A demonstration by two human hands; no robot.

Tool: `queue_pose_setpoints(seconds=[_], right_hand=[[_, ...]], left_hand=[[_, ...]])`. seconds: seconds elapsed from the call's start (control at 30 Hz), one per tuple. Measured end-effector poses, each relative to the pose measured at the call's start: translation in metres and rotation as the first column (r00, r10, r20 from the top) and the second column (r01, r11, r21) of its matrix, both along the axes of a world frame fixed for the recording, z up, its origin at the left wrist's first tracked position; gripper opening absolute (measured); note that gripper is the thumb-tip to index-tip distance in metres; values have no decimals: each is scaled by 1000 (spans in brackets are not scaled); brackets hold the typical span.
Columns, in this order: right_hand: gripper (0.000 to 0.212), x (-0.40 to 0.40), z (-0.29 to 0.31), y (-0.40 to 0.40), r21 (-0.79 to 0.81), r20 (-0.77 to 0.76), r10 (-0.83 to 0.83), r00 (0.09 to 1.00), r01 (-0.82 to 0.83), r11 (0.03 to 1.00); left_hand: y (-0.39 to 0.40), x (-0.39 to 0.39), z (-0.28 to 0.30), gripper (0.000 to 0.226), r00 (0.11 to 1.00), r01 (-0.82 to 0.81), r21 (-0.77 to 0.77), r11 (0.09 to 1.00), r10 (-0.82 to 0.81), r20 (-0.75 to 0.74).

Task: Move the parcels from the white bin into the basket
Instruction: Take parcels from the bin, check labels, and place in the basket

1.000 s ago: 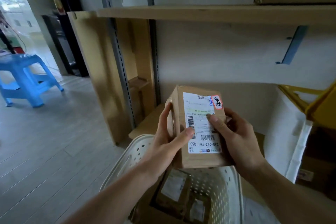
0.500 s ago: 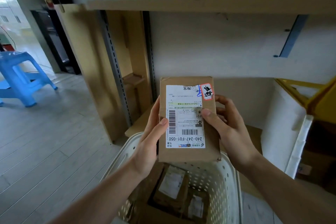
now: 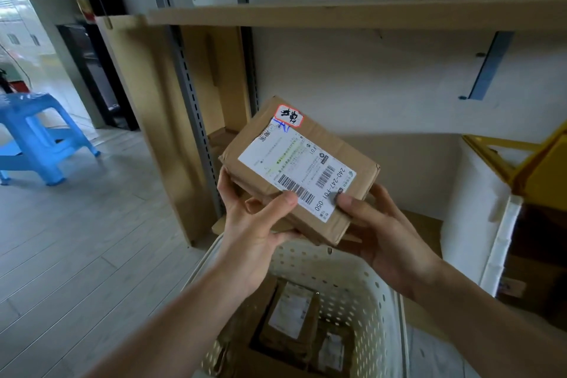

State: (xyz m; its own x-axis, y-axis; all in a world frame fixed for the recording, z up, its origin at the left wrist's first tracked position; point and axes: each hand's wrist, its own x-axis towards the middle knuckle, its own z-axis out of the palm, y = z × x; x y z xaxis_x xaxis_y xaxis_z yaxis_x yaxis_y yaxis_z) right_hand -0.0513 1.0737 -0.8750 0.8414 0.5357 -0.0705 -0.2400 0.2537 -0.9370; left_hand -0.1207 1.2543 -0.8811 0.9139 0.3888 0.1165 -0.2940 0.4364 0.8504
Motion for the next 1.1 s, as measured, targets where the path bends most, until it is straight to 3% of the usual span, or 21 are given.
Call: queue_pose_setpoints(seconds=[0.13, 0.33, 0.53, 0.67, 0.93, 1.1], right_hand=[[89, -1, 1, -3, -12, -13, -146, 989, 145, 989], [58, 2, 3, -14, -48, 49, -231, 972, 233, 971], [43, 3, 1, -19, -107, 219, -288, 932, 317, 943], [33, 7, 3, -21, -61, 251, -378, 891, 404, 913], [40, 10, -3, -19, 35, 283, -483, 829, 494, 869], [44, 3, 1, -16, -1, 409, -473, 780, 519, 855]], left_hand=[[-1, 0, 2, 72, 986, -130, -20, 991, 127, -106], [3, 0, 0, 38, 964, -154, 116, 981, 175, -198], [4, -1, -8, 85, 990, 34, 257, 966, 2, -138], [2, 0, -14, 104, 977, 174, 309, 935, -126, -169], [-6, -1, -14, 68, 973, 165, 335, 927, -99, -206], [-16, -2, -16, 63, 965, 172, 278, 945, -104, -242]])
